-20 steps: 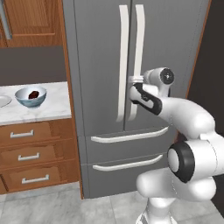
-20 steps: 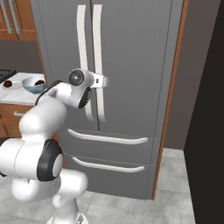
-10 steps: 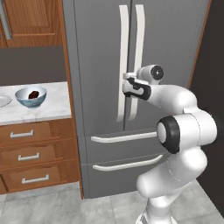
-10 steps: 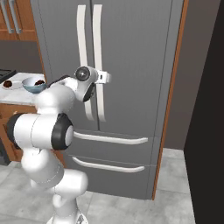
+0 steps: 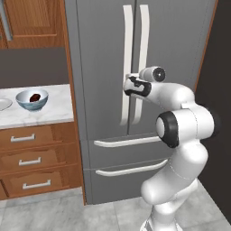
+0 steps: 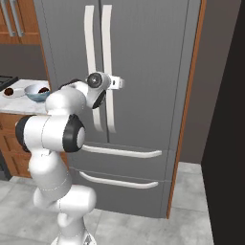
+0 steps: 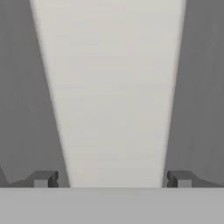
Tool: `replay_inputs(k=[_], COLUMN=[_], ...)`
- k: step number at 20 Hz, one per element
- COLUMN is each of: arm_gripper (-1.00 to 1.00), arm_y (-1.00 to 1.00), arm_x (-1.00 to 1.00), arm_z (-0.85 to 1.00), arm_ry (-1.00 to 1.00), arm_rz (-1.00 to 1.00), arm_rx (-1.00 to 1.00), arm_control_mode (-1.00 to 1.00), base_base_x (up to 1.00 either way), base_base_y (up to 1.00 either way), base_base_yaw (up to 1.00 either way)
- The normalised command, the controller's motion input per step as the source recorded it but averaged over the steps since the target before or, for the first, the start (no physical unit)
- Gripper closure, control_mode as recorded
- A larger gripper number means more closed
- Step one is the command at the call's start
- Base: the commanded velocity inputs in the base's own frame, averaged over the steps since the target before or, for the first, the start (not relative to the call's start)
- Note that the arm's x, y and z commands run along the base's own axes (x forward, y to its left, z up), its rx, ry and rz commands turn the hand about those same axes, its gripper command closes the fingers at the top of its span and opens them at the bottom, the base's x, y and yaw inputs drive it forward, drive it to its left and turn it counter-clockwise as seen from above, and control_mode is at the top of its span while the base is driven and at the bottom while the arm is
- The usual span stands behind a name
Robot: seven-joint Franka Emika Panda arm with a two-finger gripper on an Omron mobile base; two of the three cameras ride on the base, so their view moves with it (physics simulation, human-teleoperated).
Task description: Place one of the steaks on the plate and the other in the bowl. Then place the bowl in the fridge.
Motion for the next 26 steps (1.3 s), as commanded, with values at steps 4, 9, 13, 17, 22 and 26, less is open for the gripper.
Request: replay_inputs(k=[4, 9, 13, 17, 22, 26], arm_gripper=[-1.00, 1.00, 1.00, 1.00, 1.00, 1.00], arm_y=[-0.11, -0.78, -1.00, -1.00, -1.00, -1.00], arm_x=[0.70, 0.48, 0.08, -0.46, -0.81, -0.88], arm_z=[-0.19, -0.27, -0.28, -0.01, 0.00, 0.00], arm_ry=[0.00, 0.08, 0.15, 0.04, 0.00, 0.03], arm_rz=[0.00, -0.03, -0.10, -0.10, -0.06, -0.01], arm_rx=[0.00, 0.07, 0.19, 0.24, 0.21, 0.19], arm_control_mode=[-1.00, -1.00, -1.00, -1.00, -1.00, -1.00], base_base_x=[0.00, 0.00, 0.00, 0.00, 0.00, 0.00], base_base_y=[0.00, 0.00, 0.00, 0.00, 0.00, 0.00], base_base_yaw=[0.00, 0.00, 0.00, 0.00, 0.00, 0.00])
